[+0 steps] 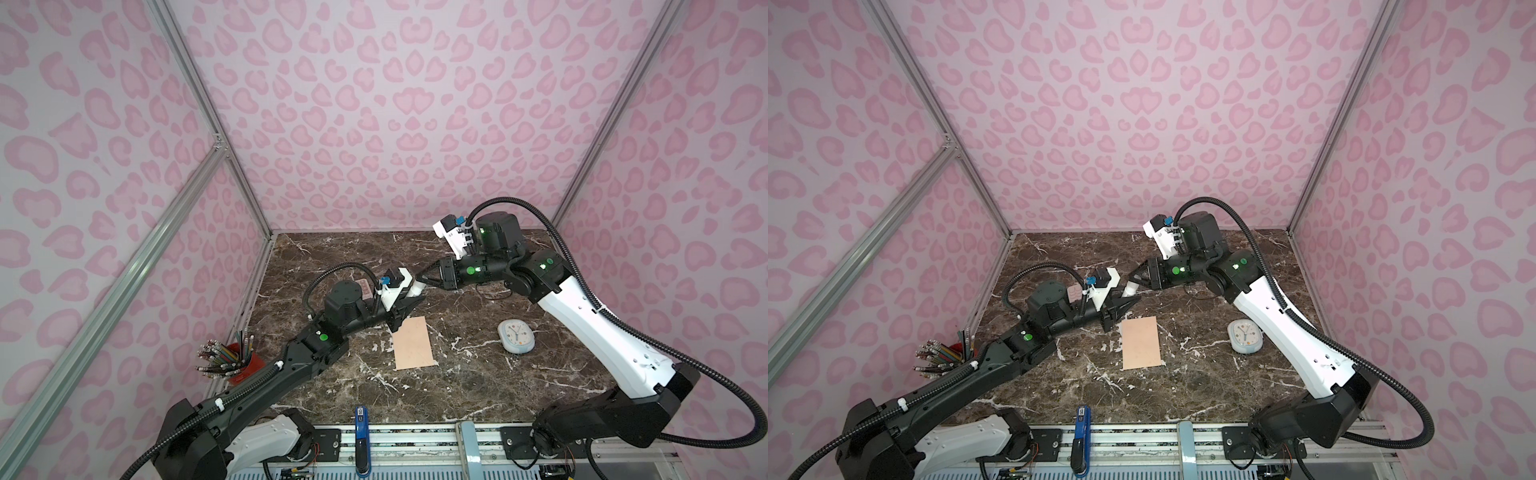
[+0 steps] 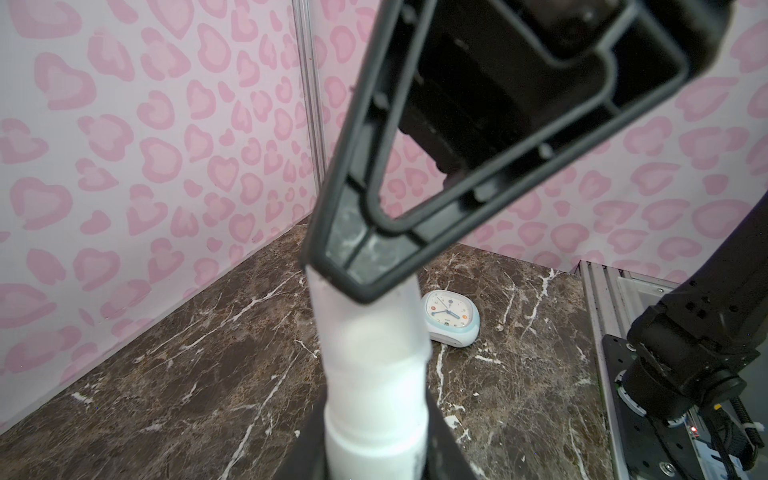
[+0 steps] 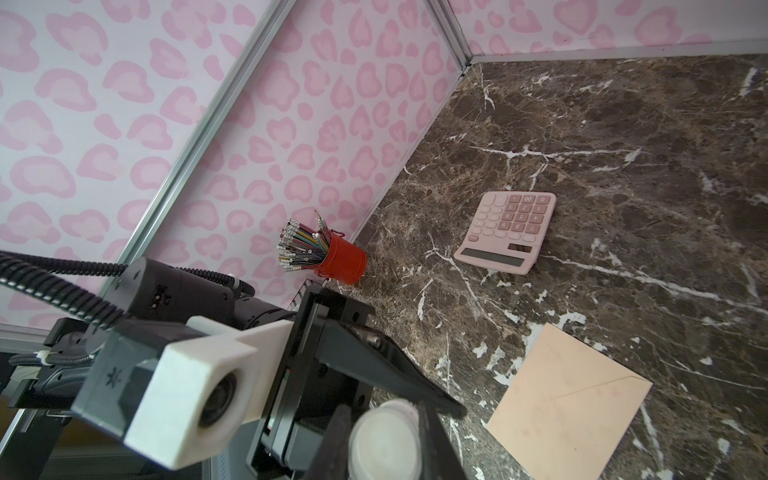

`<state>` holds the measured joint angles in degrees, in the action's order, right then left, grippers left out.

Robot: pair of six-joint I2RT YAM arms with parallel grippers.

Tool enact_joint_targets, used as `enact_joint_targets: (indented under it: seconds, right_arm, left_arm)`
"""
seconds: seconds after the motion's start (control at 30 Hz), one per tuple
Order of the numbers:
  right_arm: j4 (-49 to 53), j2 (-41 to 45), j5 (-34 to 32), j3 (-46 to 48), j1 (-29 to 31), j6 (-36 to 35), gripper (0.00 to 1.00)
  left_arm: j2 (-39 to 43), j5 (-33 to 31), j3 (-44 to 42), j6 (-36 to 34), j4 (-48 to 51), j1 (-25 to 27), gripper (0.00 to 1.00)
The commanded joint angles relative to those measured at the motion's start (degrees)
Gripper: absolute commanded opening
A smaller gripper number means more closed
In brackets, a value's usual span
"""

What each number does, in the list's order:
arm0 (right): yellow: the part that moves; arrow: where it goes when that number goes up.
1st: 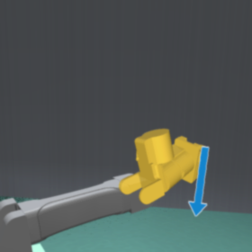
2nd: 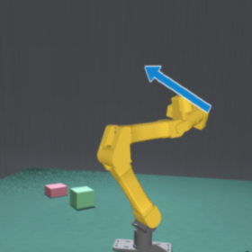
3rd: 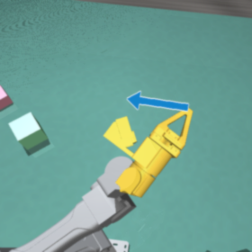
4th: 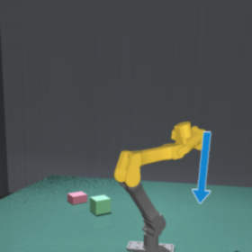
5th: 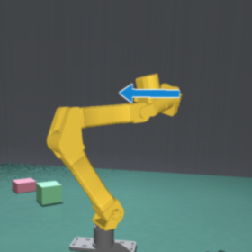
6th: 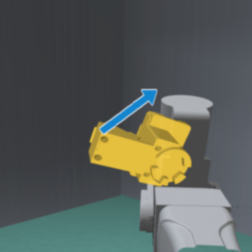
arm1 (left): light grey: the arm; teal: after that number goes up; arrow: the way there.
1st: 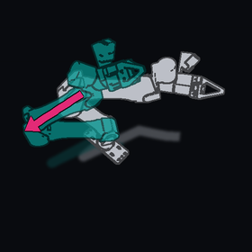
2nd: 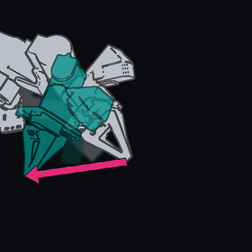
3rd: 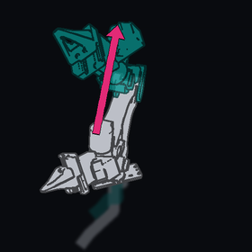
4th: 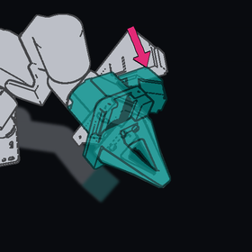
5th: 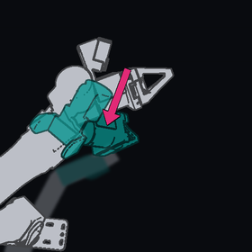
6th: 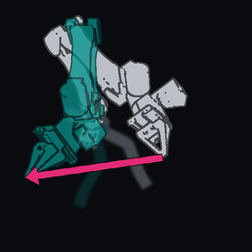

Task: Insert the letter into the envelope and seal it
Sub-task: 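Lower the cap with the right gripper onto the glue stick top, then press the cap down onto the glue stick and open the right gripper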

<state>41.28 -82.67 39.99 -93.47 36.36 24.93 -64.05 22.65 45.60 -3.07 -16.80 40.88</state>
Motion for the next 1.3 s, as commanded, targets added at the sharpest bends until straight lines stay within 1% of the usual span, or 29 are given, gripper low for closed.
enact_joint_targets:
  seconds: [0.0,0.27,0.6,0.9,1.0,1.27]
  right_arm:
    - [-1.73,-0.17,3.38,-0.13,0.86,0.54,0.25]
    - [-0.37,0.66,1.78,-0.18,1.91,-0.72,0.25]
    - [-0.16,1.99,0.20,1.53,2.50,-1.73,0.24]
    - [2.46,-0.01,-2.65,2.05,5.05,-4.01,0.24]
    - [4.13,-0.44,-4.31,1.80,5.45,-5.21,0.24]
    - [6.40,-0.85,-6.19,1.90,6.00,-7.74,0.24]
  left_arm:
    - [0.16,-0.88,0.59,0.50,-4.89,0.13,0.04]
    - [-0.89,-1.72,2.15,2.19,-4.21,0.13,0.04]
    - [-1.34,-1.56,3.07,2.54,-4.21,0.16,0.04]
    - [-0.64,-1.82,3.41,2.72,-5.65,0.14,0.04]
    - [-0.86,-1.99,3.94,2.72,-6.03,0.10,0.04]
    - [-2.12,-1.57,5.45,3.68,-8.87,-0.19,0.04]
